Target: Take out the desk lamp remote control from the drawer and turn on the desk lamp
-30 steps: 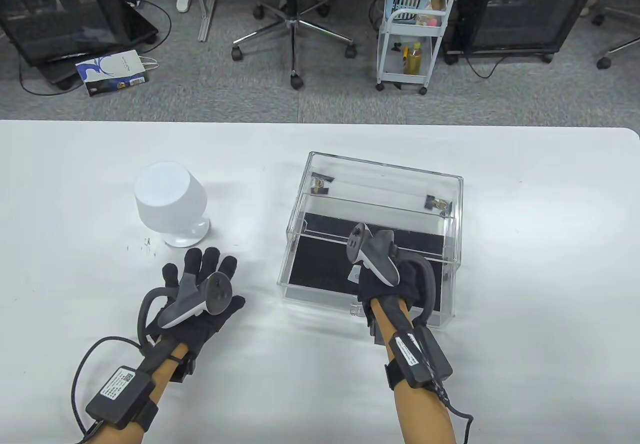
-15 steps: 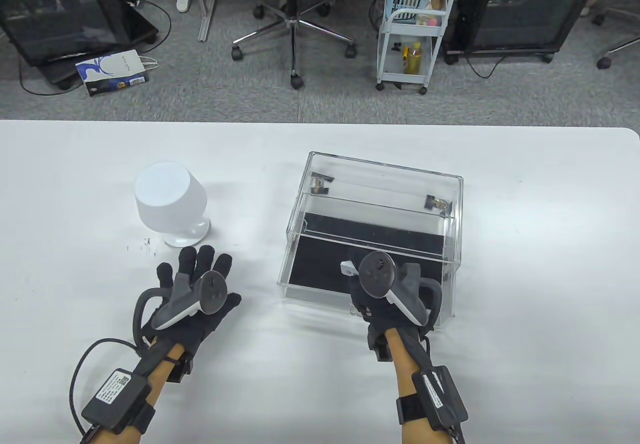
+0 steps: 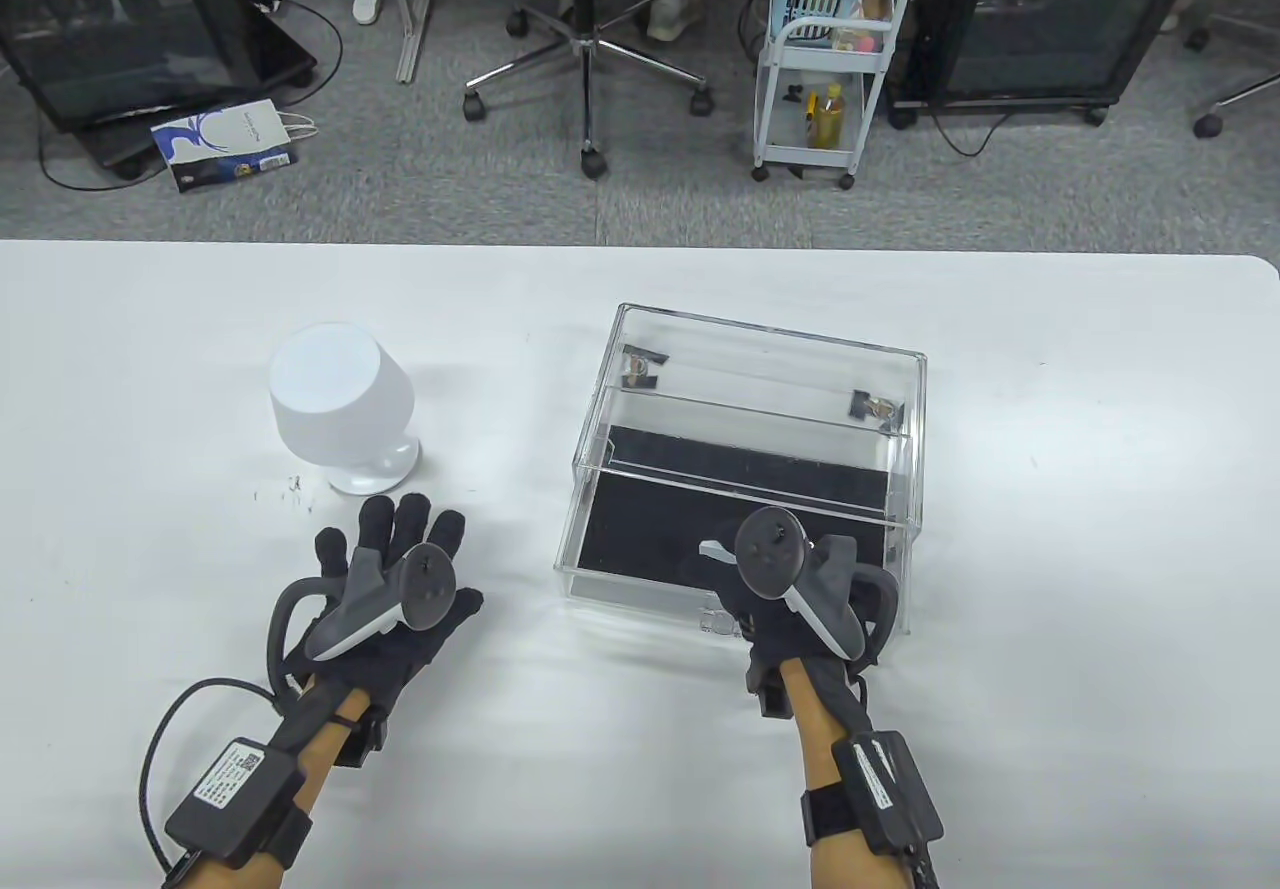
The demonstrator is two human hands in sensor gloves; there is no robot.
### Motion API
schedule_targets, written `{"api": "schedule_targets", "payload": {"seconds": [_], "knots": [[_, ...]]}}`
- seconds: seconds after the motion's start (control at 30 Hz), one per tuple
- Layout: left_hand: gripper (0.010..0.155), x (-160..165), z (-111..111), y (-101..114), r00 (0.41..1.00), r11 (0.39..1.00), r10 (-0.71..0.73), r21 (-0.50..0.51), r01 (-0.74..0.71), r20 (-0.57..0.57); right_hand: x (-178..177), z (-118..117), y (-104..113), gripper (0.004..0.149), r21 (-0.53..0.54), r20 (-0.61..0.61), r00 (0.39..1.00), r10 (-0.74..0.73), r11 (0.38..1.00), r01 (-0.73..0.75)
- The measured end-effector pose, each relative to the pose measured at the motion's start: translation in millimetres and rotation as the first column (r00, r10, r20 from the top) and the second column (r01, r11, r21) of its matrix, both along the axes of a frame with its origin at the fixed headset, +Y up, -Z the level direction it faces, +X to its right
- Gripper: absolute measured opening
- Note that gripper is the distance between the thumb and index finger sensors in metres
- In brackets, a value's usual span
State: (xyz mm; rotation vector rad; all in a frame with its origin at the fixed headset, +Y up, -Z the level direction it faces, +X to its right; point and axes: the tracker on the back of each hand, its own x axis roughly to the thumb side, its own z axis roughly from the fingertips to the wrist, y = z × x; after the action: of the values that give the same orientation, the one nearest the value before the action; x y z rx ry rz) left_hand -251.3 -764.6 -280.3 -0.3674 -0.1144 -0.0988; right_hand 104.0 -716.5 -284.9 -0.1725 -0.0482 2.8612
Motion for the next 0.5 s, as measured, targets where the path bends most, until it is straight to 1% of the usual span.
{"api": "schedule_targets", "payload": {"seconds": [0.1, 0.2, 0.23, 0.27, 0.37, 0.4, 0.47, 0.5], "knots": [[0.075, -0.2, -0.1, 0.5, 1.000, 1.000, 0.002, -0.001, -0.002, -0.002, 1.8, -1.9, 0.3, 0.054, -0.025, 0.005, 1.000, -0.014, 1.000, 0.015], [0.075, -0.2, 0.0, 0.1, 1.000, 1.000, -0.002, -0.005, 0.002, -0.003, 3.3, -2.3, -2.8, 0.054, -0.026, 0.013, 1.000, 0.005, 1.000, -0.004], [0.075, -0.2, 0.1, -0.2, 1.000, 1.000, -0.004, -0.008, 0.004, -0.004, 4.6, -1.6, -4.4, 0.058, -0.008, 0.032, 1.000, -0.001, 1.000, 0.001], [0.075, 0.0, 0.4, 0.0, 1.000, 1.000, -0.004, -0.011, 0.004, -0.005, 5.2, -1.8, -5.8, 0.054, 0.003, 0.048, 0.999, -0.017, 1.000, 0.017], [0.075, -0.2, 0.3, 0.6, 1.000, 1.000, -0.003, -0.010, 0.003, -0.005, 5.8, -3.8, -10.8, 0.066, -0.062, 0.022, 0.999, -0.031, 0.998, 0.032], [0.075, -0.3, 0.2, 0.6, 1.000, 1.000, 0.000, -0.012, 0.000, -0.006, 5.3, -4.6, -13.4, 0.067, -0.088, 0.006, 0.999, -0.041, 0.995, 0.041], [0.075, -0.3, 0.2, 0.6, 1.000, 1.000, 0.000, -0.013, 0.000, -0.006, 4.0, -6.4, -16.9, 0.057, -0.128, 0.002, 0.999, -0.045, 0.991, 0.045], [0.075, -0.4, 0.3, 0.5, 1.000, 1.000, -0.001, -0.015, 0.001, -0.006, 3.3, -6.8, -17.8, 0.056, -0.134, 0.001, 0.999, -0.042, 0.990, 0.042]]}}
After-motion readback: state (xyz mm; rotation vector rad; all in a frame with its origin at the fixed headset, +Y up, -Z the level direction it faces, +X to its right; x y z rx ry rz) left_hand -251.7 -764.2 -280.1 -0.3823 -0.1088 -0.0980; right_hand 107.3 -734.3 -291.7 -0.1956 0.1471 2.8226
